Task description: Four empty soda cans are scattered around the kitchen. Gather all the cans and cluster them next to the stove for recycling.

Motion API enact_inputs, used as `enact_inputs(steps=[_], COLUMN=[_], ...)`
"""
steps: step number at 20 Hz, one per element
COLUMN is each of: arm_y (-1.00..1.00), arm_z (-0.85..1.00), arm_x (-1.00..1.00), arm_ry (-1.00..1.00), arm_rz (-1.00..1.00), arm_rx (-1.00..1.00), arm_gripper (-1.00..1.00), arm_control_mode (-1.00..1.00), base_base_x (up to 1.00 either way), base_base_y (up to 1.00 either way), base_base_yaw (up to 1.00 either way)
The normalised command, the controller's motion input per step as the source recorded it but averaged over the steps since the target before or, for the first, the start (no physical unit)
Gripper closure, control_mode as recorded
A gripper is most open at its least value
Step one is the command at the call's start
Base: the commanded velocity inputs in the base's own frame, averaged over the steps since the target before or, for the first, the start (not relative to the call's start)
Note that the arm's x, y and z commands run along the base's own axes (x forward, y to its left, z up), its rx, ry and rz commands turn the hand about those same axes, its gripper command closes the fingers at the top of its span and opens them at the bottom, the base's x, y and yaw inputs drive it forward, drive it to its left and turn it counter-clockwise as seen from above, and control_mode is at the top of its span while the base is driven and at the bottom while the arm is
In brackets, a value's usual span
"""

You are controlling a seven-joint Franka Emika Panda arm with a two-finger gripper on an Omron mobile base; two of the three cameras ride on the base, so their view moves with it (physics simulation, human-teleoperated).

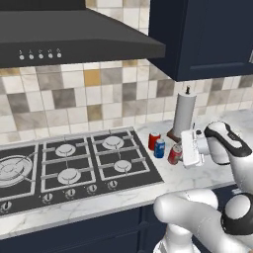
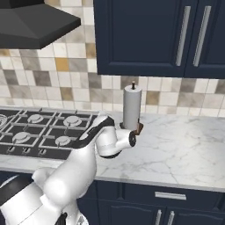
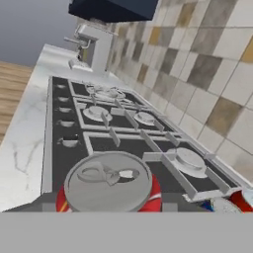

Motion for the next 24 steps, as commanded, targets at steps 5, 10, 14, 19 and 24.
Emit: enact_inputs(steps=[5, 10, 14, 19, 24], arm_y=[-0.24, -0.14, 0.00, 0.00, 0.00], arm_z=[-0.45, -0.37, -0.27, -0.22, -0.24], arm_x=[0.34, 0.33, 0.26, 0.29, 0.30], arm_ry=[0.08, 0.08, 0.07, 0.02, 0.00], arm_rz=[0.00, 0.00, -0.01, -0.03, -0.04], arm_rx=[0.00, 0.00, 0.00, 0.02, 0.07], arm_gripper=[1.00, 1.00, 1.00, 1.00, 1.00], arm_control_mode=[-1.00, -1.00, -1.00, -1.00, -1.00], base_base_x=[0.00, 0.00, 0.00, 0.00, 0.00], base_base_y=[0.00, 0.00, 0.00, 0.00, 0.00], base_base_yaw=[0.00, 0.00, 0.00, 0.00, 0.00])
